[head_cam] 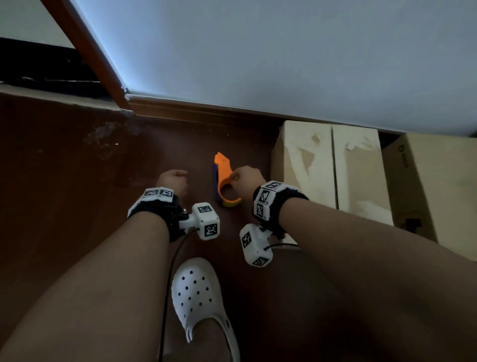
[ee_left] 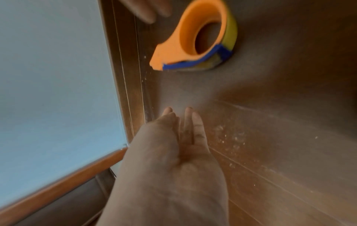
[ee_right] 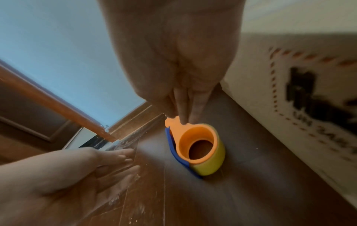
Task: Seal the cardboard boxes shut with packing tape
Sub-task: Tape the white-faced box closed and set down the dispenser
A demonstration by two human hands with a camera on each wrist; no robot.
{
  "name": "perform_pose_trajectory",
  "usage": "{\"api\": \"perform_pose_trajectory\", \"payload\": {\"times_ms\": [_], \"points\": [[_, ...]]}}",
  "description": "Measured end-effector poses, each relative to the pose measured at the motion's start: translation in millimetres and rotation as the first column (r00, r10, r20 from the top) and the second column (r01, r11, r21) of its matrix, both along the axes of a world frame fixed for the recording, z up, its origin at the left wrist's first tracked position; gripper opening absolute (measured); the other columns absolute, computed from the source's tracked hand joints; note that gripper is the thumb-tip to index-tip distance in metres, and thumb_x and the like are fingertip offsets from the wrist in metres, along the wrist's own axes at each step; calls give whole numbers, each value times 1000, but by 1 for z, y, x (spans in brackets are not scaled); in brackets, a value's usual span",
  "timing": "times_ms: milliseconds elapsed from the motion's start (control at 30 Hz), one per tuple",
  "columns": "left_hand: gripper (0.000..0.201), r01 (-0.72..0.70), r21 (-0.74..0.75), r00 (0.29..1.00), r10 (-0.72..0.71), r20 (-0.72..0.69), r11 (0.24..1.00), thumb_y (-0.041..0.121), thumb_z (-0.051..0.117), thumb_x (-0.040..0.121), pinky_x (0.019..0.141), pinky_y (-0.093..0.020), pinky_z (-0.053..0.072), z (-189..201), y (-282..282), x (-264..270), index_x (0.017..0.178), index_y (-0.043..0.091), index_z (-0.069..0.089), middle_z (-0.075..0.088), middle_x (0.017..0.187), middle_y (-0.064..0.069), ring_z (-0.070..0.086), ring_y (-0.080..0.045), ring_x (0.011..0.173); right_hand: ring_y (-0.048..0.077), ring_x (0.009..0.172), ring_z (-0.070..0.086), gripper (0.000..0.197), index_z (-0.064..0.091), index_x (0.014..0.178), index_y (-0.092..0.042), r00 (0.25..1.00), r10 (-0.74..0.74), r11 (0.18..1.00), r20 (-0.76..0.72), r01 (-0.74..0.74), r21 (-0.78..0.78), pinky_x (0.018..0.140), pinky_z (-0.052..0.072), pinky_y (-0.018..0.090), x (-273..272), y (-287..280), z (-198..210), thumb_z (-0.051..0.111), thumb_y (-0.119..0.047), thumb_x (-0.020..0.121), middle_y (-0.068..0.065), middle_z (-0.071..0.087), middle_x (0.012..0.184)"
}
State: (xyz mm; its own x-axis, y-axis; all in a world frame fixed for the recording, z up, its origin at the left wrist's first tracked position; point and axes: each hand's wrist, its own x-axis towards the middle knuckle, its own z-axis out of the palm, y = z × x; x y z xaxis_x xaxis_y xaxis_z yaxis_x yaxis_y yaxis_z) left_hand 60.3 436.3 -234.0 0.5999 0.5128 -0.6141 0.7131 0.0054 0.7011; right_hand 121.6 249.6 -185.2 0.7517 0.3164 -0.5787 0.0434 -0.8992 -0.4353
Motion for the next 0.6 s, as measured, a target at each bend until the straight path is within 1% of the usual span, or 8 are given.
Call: {"api": "perform_pose_trajectory", "payload": {"times_ms": [67,167,233,300,367,433,533,600], "points": [[32,94,15,996,-94,-4,995,8,55,86,89,-45,55,5,-25,2,115,16,67,68,96,-11,66,-29,89,25,110,60,32,63,121,-20,981,-123,985,148,103,138,93,50,33,-4,-25,15,45,-15,95,7,63,122],[21,221,26,975,-221,3,975,19,54,88,82,-48,57,13,-74,7,102,27,68,72,91,-9,69,-31,88,24,113,58,32,61,119,-23,864,-321,930,389,209,302,96,46,37,-10,-85,37,47,-13,92,3,65,118],[20,304,19,951,-305,57,952,22,49,95,85,-51,56,19,-112,11,100,30,67,71,93,-8,69,-31,93,26,123,47,37,53,125,-26,787,-411,911,460,337,236,102,37,41,-14,-136,49,50,-13,91,5,58,126],[27,338,-24,939,-335,84,941,30,45,100,94,-48,52,26,-147,11,115,21,65,68,107,-8,65,-31,103,29,131,36,42,46,130,-27,692,-557,819,459,551,162,107,27,45,-21,-189,55,52,-13,90,9,48,135],[49,475,-29,880,-475,3,880,45,37,101,104,-40,42,29,-178,7,132,10,55,57,131,-9,56,-31,118,32,134,31,48,40,136,-21,623,-666,704,410,707,70,109,26,48,-32,-239,48,54,-15,90,9,38,144],[77,569,-127,819,-574,-3,812,67,38,90,106,-41,41,27,-202,1,138,8,49,54,138,-10,54,-31,122,36,130,38,57,35,141,-8,633,-735,642,242,765,-51,104,34,46,-44,-278,38,57,-23,91,14,37,146],[111,526,-246,844,-536,27,814,70,73,59,99,-49,48,-7,-213,-4,147,15,32,58,133,-9,59,-30,116,34,118,53,49,46,133,2,699,-692,717,-179,694,-62,97,45,39,-59,-303,28,58,-25,93,20,53,130],[131,480,-296,866,-500,10,826,68,85,41,93,-55,51,-24,-215,-13,148,22,25,61,128,-8,62,-33,111,29,102,59,38,53,123,-2,726,-651,745,-220,668,1,87,50,38,-66,-310,28,59,-20,90,18,58,112]]}}
